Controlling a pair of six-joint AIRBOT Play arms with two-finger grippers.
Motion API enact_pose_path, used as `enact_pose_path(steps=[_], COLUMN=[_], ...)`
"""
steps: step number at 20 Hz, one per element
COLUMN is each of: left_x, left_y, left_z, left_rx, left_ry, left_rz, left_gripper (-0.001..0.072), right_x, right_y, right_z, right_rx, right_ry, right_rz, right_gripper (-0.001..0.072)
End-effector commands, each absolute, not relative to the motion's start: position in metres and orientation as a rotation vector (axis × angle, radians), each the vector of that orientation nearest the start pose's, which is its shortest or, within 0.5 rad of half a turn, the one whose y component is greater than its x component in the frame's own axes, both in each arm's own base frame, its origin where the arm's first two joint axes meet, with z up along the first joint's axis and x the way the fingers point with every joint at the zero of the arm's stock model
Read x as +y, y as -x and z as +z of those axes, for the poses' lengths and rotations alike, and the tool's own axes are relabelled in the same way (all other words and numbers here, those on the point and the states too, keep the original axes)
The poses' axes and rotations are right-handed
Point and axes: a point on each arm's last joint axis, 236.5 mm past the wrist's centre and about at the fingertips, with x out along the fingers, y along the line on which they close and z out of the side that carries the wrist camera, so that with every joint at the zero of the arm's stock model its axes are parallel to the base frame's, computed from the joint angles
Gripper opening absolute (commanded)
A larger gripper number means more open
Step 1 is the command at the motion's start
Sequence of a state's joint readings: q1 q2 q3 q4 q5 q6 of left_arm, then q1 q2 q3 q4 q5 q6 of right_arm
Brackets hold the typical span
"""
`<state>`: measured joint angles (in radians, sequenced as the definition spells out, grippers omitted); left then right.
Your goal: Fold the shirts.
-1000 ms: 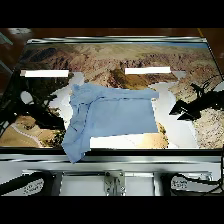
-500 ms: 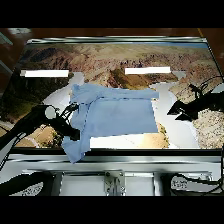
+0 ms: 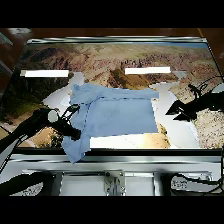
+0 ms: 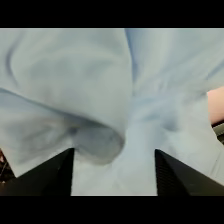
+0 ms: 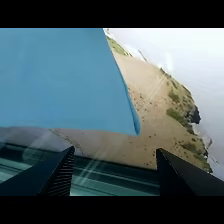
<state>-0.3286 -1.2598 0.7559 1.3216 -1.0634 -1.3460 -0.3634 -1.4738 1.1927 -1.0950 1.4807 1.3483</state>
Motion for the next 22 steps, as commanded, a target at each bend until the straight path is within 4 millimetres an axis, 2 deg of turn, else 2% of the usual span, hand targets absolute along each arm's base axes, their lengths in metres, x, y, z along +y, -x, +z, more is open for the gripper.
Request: enact_pose_path(steps=[1, 2, 4, 5, 6, 7, 9, 11, 12, 14, 17, 22], left_x=[-0.138, -0.138, -0.137, -0.136, -0.134, -0.132, -0.121, -0.102, -0.097, -0.088, -0.093, -0.095], left_y=[-0.254, -0.253, -0.249, -0.245, -0.240, -0.233, -0.225, -0.225, -0.228, -0.241, -0.255, -0.259], left_z=[-0.104, -0.106, -0.111, -0.114, -0.117, -0.117, -0.115, -0.108, -0.102, -0.088, -0.071, -0.065], left_rx=[1.520, 1.530, 1.550, 1.562, 1.579, 1.598, 1.634, 1.637, 1.621, 1.559, 1.472, 1.455], left_ry=[-0.167, -0.168, -0.169, -0.170, -0.174, -0.197, -0.268, -0.336, -0.327, -0.263, -0.155, -0.136], left_rz=[-0.502, -0.502, -0.500, -0.499, -0.503, -0.527, -0.541, -0.512, -0.497, -0.441, -0.421, -0.421], left_gripper=[0.0354, 0.0308, 0.0285, 0.0210, 0.0102, 0.0036, 0.0035, 0.0035, 0.0035, 0.0035, 0.0035, 0.0035], right_x=[-0.005, -0.004, -0.002, -0.001, 0.000, 0.000, -0.001, -0.008, -0.013, -0.010, -0.002, 0.003], right_y=[-0.335, -0.333, -0.328, -0.326, -0.324, -0.324, -0.324, -0.322, -0.321, -0.318, -0.308, -0.306], right_z=[-0.024, -0.024, -0.022, -0.022, -0.021, -0.021, -0.022, -0.027, -0.031, -0.041, -0.063, -0.089], right_rx=[1.575, 1.582, 1.602, 1.612, 1.617, 1.619, 1.621, 1.627, 1.627, 1.645, 1.723, 1.794], right_ry=[-0.604, -0.608, -0.611, -0.612, -0.613, -0.613, -0.609, -0.567, -0.553, -0.581, -0.642, -0.727], right_rz=[0.244, 0.251, 0.262, 0.268, 0.271, 0.272, 0.269, 0.257, 0.244, 0.233, 0.245, 0.214], right_gripper=[0.0629, 0.0629, 0.0629, 0.0629, 0.0629, 0.0629, 0.0629, 0.0633, 0.0666, 0.0679, 0.0678, 0.0678])
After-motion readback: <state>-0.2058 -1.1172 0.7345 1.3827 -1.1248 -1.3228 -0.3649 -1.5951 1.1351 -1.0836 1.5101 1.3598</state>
